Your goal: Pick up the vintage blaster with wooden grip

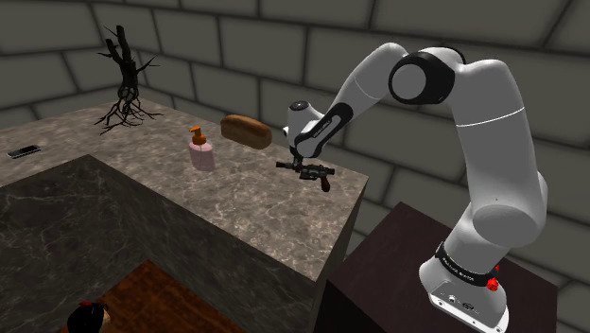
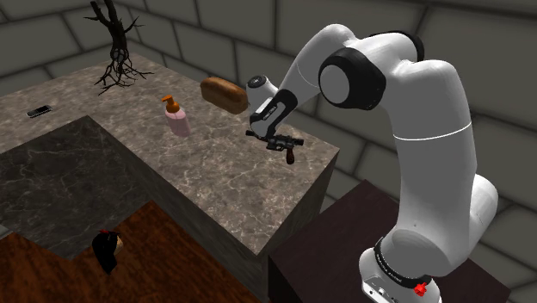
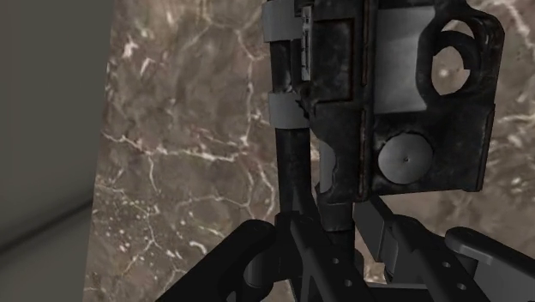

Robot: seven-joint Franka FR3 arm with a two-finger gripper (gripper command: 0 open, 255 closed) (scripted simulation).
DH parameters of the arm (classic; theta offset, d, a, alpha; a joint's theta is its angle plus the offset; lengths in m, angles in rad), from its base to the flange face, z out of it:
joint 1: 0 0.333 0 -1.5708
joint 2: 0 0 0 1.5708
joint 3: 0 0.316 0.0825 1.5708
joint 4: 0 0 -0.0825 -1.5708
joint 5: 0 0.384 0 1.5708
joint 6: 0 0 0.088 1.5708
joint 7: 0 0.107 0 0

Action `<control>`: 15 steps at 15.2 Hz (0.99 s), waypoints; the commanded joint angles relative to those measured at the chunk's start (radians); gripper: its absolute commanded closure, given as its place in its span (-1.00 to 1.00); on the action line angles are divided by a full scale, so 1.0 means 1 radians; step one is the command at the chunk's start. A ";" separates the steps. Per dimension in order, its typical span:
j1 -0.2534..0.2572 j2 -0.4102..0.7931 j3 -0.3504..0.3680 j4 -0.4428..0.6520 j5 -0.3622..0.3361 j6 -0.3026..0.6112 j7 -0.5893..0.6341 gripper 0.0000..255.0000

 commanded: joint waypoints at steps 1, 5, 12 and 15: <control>0.000 0.003 0.000 -0.001 0.000 0.001 0.000 1.00; -0.003 -0.032 0.006 -0.007 0.007 -0.027 -0.012 1.00; -0.010 -0.103 0.018 -0.014 0.024 -0.089 -0.037 1.00; -0.012 -0.131 0.023 -0.014 0.031 -0.117 -0.049 1.00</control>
